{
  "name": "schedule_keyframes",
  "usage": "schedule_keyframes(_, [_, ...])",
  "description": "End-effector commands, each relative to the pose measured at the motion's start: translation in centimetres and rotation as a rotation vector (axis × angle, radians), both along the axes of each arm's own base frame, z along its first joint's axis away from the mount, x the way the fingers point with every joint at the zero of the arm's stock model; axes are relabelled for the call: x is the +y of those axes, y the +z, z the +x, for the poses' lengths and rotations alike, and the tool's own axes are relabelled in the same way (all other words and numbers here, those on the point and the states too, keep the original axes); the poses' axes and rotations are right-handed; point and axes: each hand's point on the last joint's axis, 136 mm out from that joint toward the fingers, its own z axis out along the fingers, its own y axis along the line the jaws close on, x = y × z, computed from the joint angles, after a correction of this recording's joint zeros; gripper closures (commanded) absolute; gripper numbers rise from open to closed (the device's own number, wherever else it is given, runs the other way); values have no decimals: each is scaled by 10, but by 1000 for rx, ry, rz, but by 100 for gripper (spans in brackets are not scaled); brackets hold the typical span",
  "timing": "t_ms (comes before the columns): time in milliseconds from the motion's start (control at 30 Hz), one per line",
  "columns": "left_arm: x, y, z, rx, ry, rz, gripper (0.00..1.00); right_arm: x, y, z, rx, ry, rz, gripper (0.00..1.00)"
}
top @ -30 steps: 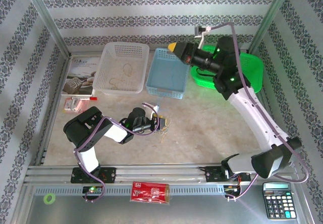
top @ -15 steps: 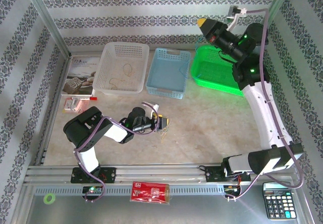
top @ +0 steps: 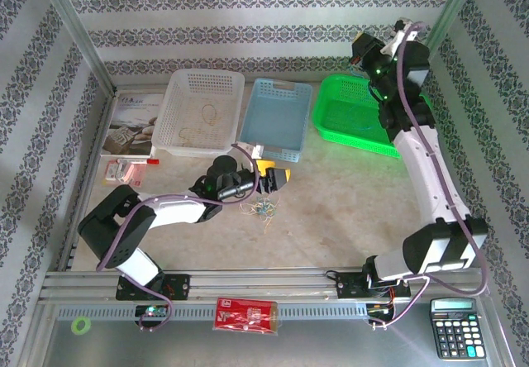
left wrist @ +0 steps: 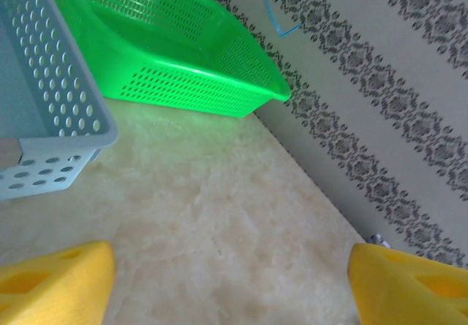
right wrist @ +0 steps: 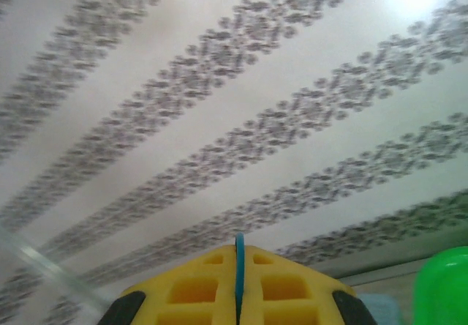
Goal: Untangle the cables
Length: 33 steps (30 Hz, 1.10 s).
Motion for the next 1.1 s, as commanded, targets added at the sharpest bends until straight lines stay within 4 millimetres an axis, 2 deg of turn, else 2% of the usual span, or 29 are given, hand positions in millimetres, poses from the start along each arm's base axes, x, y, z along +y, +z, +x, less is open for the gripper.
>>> schedule_keyframes(0, [0,21,1,26,17,-16,11,-30,-23,24,7,-178,-124,100])
schedule_keyframes(200, [7,55,-3,9,39,-40,1,-53,-64,62,78,-273,-188,100])
schedule_keyframes(300, [14,68,-4,-8,59,-37,0,-63,-79,79,107,-300,-219,100])
schedule_keyframes(467, [24,77,-8,-21,89,-26,0,-80,-108,99,172,-324,-235,100])
schedule_keyframes(600, [31,79,-8,-27,117,-17,0,-86,-150,106,264,-307,-241,100])
schedule_keyframes(700, [33,77,-7,-20,131,-15,0,-96,-182,103,340,-306,-234,98])
schedule_keyframes(733, [33,76,-7,-19,132,-13,0,-100,-190,101,362,-308,-229,88])
schedule_keyframes(800, [33,74,-6,-11,134,-10,0,-108,-201,97,395,-310,-207,53])
schedule_keyframes(867, [33,73,-6,-1,136,-3,0,-113,-201,93,401,-305,-195,37])
schedule_keyframes(967, [34,71,-5,5,141,1,0,-117,-184,87,375,-310,-196,29])
schedule_keyframes(1067, [37,68,-4,15,159,-2,0,-114,-166,82,349,-296,-190,29])
